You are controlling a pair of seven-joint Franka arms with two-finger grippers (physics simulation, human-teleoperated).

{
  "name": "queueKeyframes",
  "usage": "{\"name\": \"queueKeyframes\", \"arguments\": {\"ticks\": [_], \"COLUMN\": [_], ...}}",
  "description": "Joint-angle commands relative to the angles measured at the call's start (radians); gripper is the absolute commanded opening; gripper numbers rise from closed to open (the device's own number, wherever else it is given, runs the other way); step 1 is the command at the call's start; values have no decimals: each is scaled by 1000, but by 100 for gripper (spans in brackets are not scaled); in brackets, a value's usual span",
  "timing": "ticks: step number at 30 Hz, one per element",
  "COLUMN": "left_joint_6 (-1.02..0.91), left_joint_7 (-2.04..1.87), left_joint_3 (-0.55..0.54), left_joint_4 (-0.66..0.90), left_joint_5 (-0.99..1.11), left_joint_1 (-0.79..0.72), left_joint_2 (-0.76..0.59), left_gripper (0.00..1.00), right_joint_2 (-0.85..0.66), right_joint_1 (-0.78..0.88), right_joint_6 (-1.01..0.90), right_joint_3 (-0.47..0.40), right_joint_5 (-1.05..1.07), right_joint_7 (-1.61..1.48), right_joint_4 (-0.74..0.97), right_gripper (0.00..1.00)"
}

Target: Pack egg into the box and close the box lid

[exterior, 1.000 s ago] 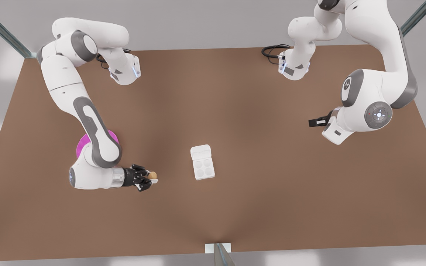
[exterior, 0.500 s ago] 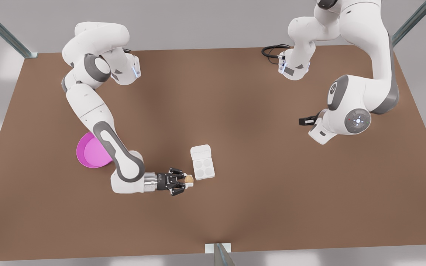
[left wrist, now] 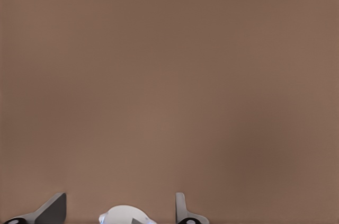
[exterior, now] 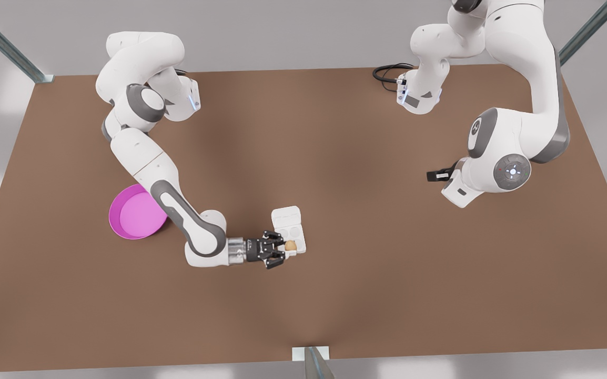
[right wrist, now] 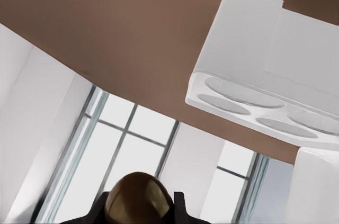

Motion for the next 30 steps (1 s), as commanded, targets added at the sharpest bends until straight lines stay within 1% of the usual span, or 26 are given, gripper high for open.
{"name": "queueKeyframes", "arguments": {"ticks": [1, 7, 24, 30], "left_joint_6": [2, -1, 2, -1], "left_joint_7": [1, 1, 1, -1], "left_joint_3": [0, -2, -2, 0], "left_joint_4": [0, 2, 2, 2], "left_joint_5": [7, 8, 27, 27], "left_joint_1": [0, 1, 0, 0], "left_joint_2": [-1, -3, -1, -1], "left_gripper": [100, 100, 100, 100], "right_joint_2": [-1, -2, 11, 8], "right_joint_1": [-6, -42, -49, -85], "right_joint_6": [-25, -96, -111, -142], "right_joint_3": [1, 0, -5, -9], "right_joint_5": [13, 19, 28, 23], "right_joint_7": [-108, -106, -21, -11], "right_joint_4": [-3, -35, -35, -57], "right_gripper": [49, 49, 49, 50]}}
